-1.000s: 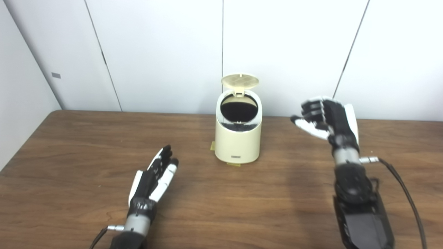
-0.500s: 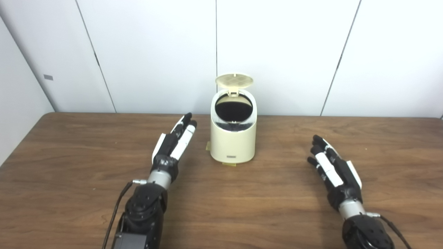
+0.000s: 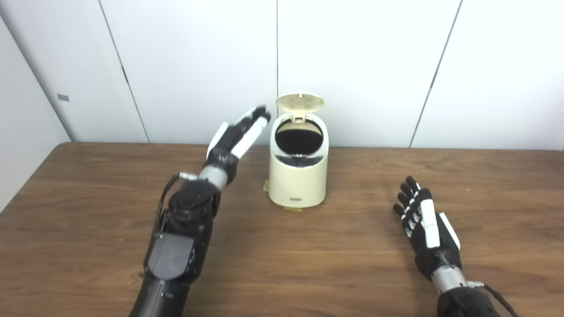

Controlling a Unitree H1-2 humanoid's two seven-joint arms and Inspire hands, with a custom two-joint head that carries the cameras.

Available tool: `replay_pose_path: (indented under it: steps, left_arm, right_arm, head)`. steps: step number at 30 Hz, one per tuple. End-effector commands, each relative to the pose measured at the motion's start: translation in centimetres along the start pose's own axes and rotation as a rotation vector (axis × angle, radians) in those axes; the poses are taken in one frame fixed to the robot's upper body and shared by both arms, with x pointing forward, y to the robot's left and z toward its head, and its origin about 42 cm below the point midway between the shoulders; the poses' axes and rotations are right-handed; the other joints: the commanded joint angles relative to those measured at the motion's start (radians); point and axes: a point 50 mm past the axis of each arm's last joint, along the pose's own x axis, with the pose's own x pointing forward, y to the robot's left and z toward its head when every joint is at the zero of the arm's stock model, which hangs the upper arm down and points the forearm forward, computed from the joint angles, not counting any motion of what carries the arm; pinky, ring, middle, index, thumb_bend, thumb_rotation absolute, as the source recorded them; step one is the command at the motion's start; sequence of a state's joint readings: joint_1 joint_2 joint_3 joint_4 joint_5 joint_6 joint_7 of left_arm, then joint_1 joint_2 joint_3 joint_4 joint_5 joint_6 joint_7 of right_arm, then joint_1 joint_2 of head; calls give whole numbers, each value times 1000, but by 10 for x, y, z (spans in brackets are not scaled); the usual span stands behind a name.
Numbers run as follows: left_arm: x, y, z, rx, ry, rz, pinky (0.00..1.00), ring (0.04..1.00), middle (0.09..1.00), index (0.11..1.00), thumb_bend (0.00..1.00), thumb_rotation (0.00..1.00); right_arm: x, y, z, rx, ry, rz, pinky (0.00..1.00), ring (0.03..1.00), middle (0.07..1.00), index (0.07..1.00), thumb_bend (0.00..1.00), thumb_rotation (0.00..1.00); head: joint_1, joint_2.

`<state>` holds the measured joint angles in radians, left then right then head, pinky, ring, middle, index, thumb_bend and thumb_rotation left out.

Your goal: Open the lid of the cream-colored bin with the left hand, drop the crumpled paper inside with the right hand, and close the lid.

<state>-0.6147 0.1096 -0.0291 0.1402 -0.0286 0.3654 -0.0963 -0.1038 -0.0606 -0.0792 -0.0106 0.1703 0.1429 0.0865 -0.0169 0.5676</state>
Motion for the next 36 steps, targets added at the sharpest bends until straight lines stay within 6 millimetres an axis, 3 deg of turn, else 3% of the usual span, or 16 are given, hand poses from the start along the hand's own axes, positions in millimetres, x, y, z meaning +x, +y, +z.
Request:
replay_pose_path:
  steps: [1, 6, 13, 17, 20, 25, 29, 34, 36]
  left_arm:
    - [10, 4, 25, 9, -65, -2, 1000, 1000, 997, 974, 552, 738]
    - [19, 2, 37, 13, -113, 3, 999, 989, 979, 959, 562, 812]
    - [28, -6, 61, 22, -179, -10, 999, 985, 973, 959, 570, 798]
    - [25, -13, 71, 198, -229, 9, 952, 947, 932, 901, 584, 784]
    - [22, -18, 73, 359, -237, 8, 917, 944, 921, 833, 557, 838]
    - [21, -24, 74, 409, -255, -19, 966, 969, 934, 811, 532, 843]
    - [19, -28, 76, 499, -266, -28, 887, 919, 878, 755, 541, 892]
    - [16, -33, 78, 845, -323, -75, 765, 900, 870, 669, 637, 941]
    - [13, -37, 78, 959, -340, -77, 758, 888, 858, 657, 650, 927]
  right_arm:
    - [0, 0, -5, -35, 17, 16, 1000, 998, 999, 1000, 662, 926]
    - [2, 1, -7, -69, 18, 25, 1000, 979, 980, 991, 641, 928]
    - [2, 3, -12, -87, 21, 21, 1000, 965, 964, 993, 608, 955]
    - [3, 1, -15, -74, 33, -5, 1000, 955, 959, 1000, 601, 951]
    - [4, -1, -15, -76, 37, -14, 1000, 955, 962, 1000, 590, 961]
    - [5, -2, -17, -88, 49, -22, 1000, 952, 963, 1000, 579, 965]
    - [5, -2, -19, -67, 47, -41, 992, 948, 957, 1000, 587, 952]
    - [6, 2, -22, -15, 39, -83, 986, 930, 919, 945, 513, 799]
    - [7, 3, -22, -19, 41, -88, 973, 926, 915, 943, 504, 768]
  head:
    - [-1, 1]
    - [-4, -1]
    - [-2, -5]
    - [-5, -5]
    - [-13, -2]
    - [-21, 2]
    - [-26, 2]
    - [-28, 5]
    - [-28, 9]
